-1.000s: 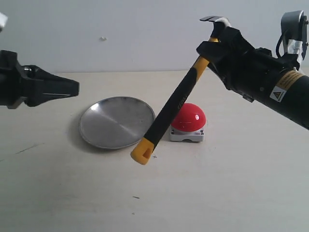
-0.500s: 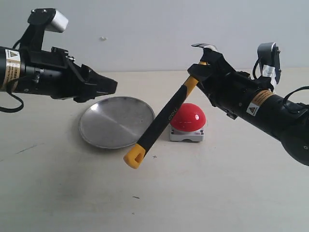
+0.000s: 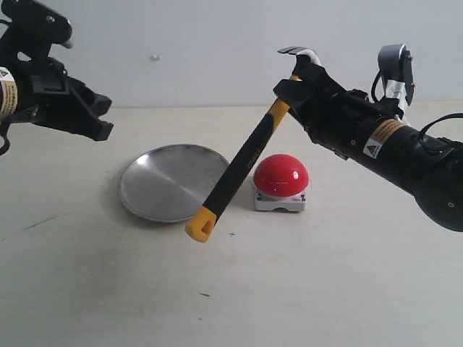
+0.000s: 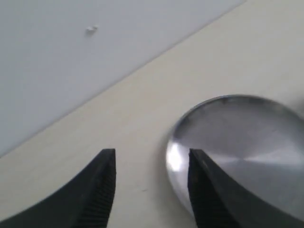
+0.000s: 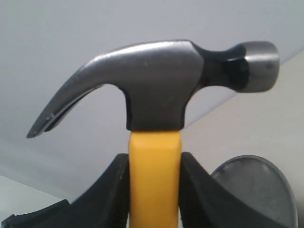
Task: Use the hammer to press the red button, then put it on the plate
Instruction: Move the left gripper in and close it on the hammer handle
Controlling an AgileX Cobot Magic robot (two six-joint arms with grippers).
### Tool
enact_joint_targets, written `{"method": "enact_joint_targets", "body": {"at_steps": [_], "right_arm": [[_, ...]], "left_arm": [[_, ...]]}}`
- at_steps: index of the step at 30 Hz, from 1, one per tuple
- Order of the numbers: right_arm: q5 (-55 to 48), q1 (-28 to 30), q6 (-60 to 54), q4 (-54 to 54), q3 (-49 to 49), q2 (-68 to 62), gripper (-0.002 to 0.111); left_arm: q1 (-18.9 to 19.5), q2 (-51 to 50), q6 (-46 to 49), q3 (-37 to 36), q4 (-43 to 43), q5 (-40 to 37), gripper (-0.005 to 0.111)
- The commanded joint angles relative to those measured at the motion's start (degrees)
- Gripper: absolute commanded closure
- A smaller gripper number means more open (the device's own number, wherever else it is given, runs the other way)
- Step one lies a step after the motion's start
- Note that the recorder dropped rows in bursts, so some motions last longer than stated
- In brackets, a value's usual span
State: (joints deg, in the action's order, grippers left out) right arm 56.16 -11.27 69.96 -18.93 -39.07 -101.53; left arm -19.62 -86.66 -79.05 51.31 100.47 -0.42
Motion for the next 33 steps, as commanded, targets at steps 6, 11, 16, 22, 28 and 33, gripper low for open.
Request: {"method": "enact_joint_targets", "body": {"at_steps": [6, 11, 16, 22, 28, 33], "right_arm": [[0.7, -0.1, -1.0, -0.3, -0.9, 0.7, 0.108], [0.8, -0.1, -1.0, -0.6, -0.9, 0.7, 0.108], [0.8, -0.1, -0.7, -1.5, -0.9, 0.7, 0.108], [0.4, -0.1, 2.3, -3.3, -0.9, 0.7, 0.108], [-1.7, -0.1, 2.3, -3.7, -0.9, 0.7, 0.108], [-3.9, -0.1, 2.6, -4.1, -0.9, 0.7, 0.108]], "left_arm": [[-4.1, 0.0, 34.9, 0.2, -31.2, -31.3, 0.060], [-4.4, -2.1, 63.4, 8.8, -58.1, -54.2, 0.060], [-4.4, -2.7, 67.2, 10.7, -74.9, -54.2, 0.060], [-4.4, -2.7, 84.8, 10.7, -103.3, -46.1, 0.060], [-4.4, -2.7, 107.4, 10.7, -130.2, -45.6, 0.060], [-4.4, -2.9, 116.8, 10.7, -140.5, -43.8, 0.059]]}}
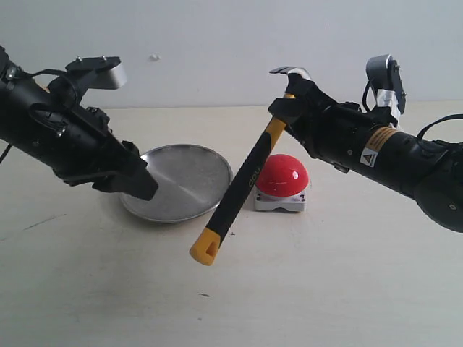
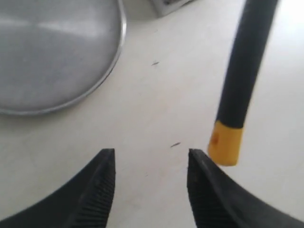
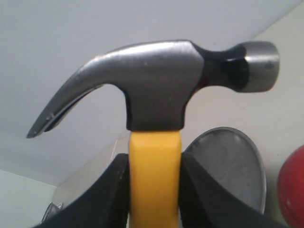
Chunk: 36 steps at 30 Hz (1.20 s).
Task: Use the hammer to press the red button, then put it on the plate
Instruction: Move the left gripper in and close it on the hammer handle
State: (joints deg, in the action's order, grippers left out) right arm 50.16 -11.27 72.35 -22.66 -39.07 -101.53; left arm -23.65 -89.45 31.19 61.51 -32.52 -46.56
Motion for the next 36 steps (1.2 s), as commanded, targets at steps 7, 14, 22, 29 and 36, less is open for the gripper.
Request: {"method": "enact_joint_targets", "body": {"at_steps": [7, 14, 22, 29, 36], "right_arm": [[2.0, -0.1, 1.4, -0.1, -0.9, 0.7, 0.108], [1.7, -0.1, 1.2, 1.4, -0.9, 0.7, 0.108], [-0.3, -0.1, -1.6, 2.4, -0.9, 0.7, 0.108], [-0.7, -0.1, -3.4, 3.3, -0.9, 0.7, 0.108], [-0.9, -0.1, -3.4, 3.3, -0.9, 0.7, 0.108]], "left_arm": [[-3.0, -1.8, 18.8, -0.2, -11.7, 4.0, 0.050], [-7.2, -4.2, 23.9, -0.2, -11.8, 10.5, 0.050], [-7.6, -4.9, 23.9, -0.2, -17.3, 10.4, 0.050], [-8.5, -10.5, 24.0, 0.4, -19.1, 10.7, 0.050], [-8.5, -11.8, 27.1, 0.6, -20.4, 10.7, 0.050]]}}
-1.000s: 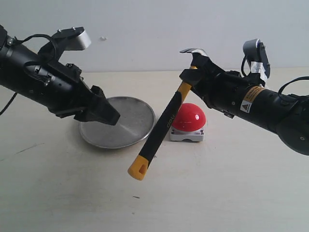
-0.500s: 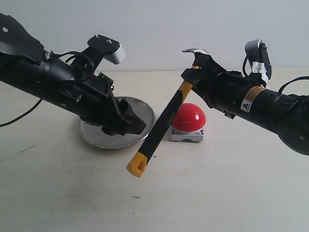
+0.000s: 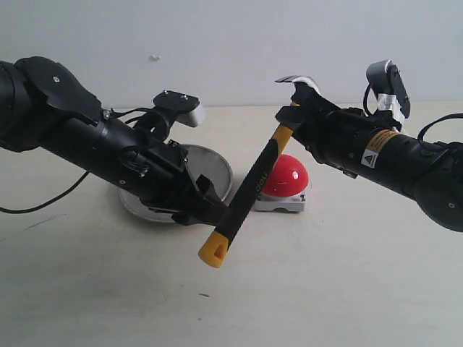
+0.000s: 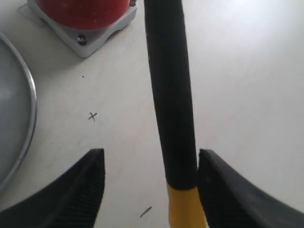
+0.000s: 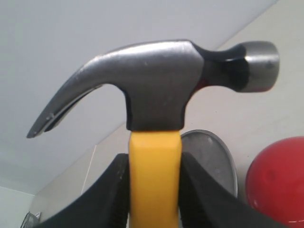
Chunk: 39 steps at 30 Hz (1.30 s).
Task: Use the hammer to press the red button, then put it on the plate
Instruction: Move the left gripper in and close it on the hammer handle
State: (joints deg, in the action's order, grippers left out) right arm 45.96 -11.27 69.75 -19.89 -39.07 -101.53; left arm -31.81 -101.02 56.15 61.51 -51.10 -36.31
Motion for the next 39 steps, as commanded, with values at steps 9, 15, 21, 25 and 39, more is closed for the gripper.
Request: {"method": "enact_joint_targets", "body": {"at_steps": [9, 15, 21, 25, 39], "right_arm": [[3.2, -0.1, -0.8, 0.5, -0.9, 0.7, 0.108], [3.2, -0.1, -0.8, -0.1, -0.9, 0.7, 0.108], [3.2, -0.1, -0.8, -0.7, -0.9, 0.7, 0.108], [3.2, -0.1, -0.8, -1.3, -0.9, 0.7, 0.108], [3.2, -0.1, -0.8, -1.9, -0.9, 0.7, 0.108]], "left_arm": [[-3.1, -0.5, 4.7, 0.6, -4.7, 2.2, 0.048], [-6.0, -1.5, 4.8, 0.6, -4.7, 6.8, 0.046], [-6.5, -3.8, 4.8, 0.6, -5.4, 8.1, 0.046], [-6.5, -5.2, 5.0, 0.6, -6.9, 9.4, 0.046], [-6.5, -7.2, 5.1, 2.8, -9.3, 10.3, 0.046]]}}
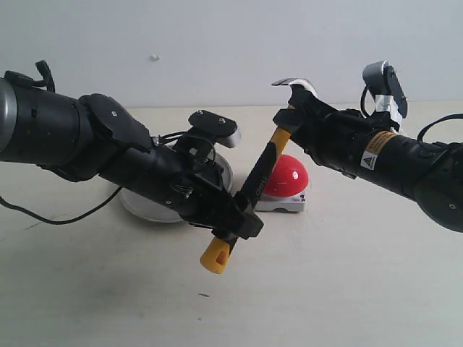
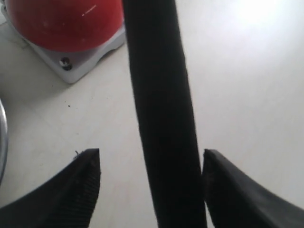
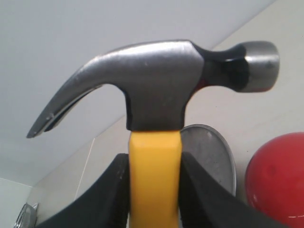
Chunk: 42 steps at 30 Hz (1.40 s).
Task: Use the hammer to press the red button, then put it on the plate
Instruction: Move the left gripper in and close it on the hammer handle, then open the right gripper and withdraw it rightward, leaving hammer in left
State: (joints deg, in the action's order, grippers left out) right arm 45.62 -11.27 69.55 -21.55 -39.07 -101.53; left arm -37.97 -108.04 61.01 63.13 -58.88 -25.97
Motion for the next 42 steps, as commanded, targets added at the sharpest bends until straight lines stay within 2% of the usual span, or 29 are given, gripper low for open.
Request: {"method": "enact_joint_targets", "body": {"at_steps": [1, 15, 18, 20, 28, 31, 36, 42], "right_arm": [[3.6, -0.1, -0.6, -0.2, -0.9, 0.7, 0.108], [1.6, -0.1, -0.6, -0.3, -0.9, 0.7, 0.108], [1.6, -0.1, -0.6, -0.8, -0.9, 0.7, 0.108], [1.6, -0.1, 0.1, -1.1, -0.9, 0.7, 0.108], [2.0, -0.1, 1.3, -1.8, -0.9, 0.7, 0.108], [2.0, -0.1, 1.6, -1.4, -0.9, 0.7, 0.108], [1.6, -0.1, 2.7, -1.5, -0.9, 0.7, 0.095], [1.6, -0.1, 2.7, -4.1, -0.9, 0.7, 0.066]], "left_arm": [[-0.3, -0.5, 0.2, 1.3, -2.0, -0.1, 0.046], [-0.3, -3.6, 0.2, 1.4, -2.0, -0.7, 0.046], [-0.3, -3.5, 0.2, 1.4, -4.2, -0.7, 0.047], [-0.3, -3.5, 0.2, 1.4, -4.9, -0.7, 0.052], [-0.3, -3.5, 0.5, 1.4, -4.4, -1.2, 0.106], [-0.3, -3.5, 0.6, 1.4, -4.4, -1.2, 0.107], [-0.3, -3.5, 0.6, 1.4, -4.4, -1.2, 0.107], [-0.3, -2.6, 0.6, 1.5, -4.2, -2.5, 0.107]]}}
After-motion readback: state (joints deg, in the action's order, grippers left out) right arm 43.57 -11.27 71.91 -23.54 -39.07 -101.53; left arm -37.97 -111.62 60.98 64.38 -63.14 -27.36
